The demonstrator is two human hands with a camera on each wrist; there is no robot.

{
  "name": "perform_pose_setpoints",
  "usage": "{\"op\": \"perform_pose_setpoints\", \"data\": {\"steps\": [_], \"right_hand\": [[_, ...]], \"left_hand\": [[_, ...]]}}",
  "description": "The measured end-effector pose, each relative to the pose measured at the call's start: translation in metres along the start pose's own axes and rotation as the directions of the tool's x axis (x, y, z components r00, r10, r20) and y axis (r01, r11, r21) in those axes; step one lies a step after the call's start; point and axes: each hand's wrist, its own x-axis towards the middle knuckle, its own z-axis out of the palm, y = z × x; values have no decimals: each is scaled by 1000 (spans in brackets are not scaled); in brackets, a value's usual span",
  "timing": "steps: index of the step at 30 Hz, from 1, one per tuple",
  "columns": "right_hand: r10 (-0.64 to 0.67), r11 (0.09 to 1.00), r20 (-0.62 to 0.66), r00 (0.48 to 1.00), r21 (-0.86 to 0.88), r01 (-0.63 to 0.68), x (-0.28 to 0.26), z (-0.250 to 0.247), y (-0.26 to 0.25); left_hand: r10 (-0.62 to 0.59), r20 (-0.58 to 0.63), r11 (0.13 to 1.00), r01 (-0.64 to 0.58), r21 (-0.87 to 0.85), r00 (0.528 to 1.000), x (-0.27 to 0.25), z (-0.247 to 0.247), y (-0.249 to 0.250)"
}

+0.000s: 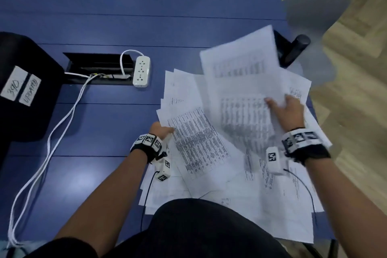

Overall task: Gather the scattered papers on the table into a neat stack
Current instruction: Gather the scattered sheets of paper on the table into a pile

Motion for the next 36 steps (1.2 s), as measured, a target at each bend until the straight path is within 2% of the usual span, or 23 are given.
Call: {"op": "perform_pose_setpoints", "data": {"steps": [3,5,9,10,13,15,17,24,28,30,32,34,36], "right_hand": [[170,984,130,977,21,-175,-17,50,6],[260,960,161,952,63,-273,-19,69,4],[315,910,333,889,159,-383,-6,77,-3],[292,922,320,901,157,-354,-4,75,-7],[208,975,150,966,42,-216,9,75,-1],[169,985,108,980,-49,-164,13,79,10],[152,986,164,975,-96,-137,14,85,23],[87,979,401,912,-204,-4,-14,131,34],[100,956,525,845,-285,64,-39,155,24],[107,947,561,821,-308,87,-43,156,24],[120,962,506,854,-270,25,-36,144,34],[143,978,346,927,-194,-78,-19,116,58],[204,970,141,969,-163,-181,5,77,97]], "left_hand": [[24,-28,1000,-24,17,999,0,1,-2],[27,-45,1000,-26,9,999,1,2,-4],[13,-61,1000,-11,29,998,-3,1,-3],[13,-53,999,-11,38,999,-4,2,-1],[18,-52,999,-16,38,998,-3,3,1],[20,-56,1000,-19,24,998,-2,3,1],[19,-41,1000,-18,20,999,-4,2,2],[17,-42,985,-24,-173,999,1,5,3],[90,-56,994,-86,68,994,1,9,-1],[115,-59,987,-107,117,992,4,10,-3],[132,-68,984,-123,129,989,5,9,-6],[167,-88,980,-155,127,982,8,8,-12],[180,-122,983,-174,54,976,7,8,-17]]}}
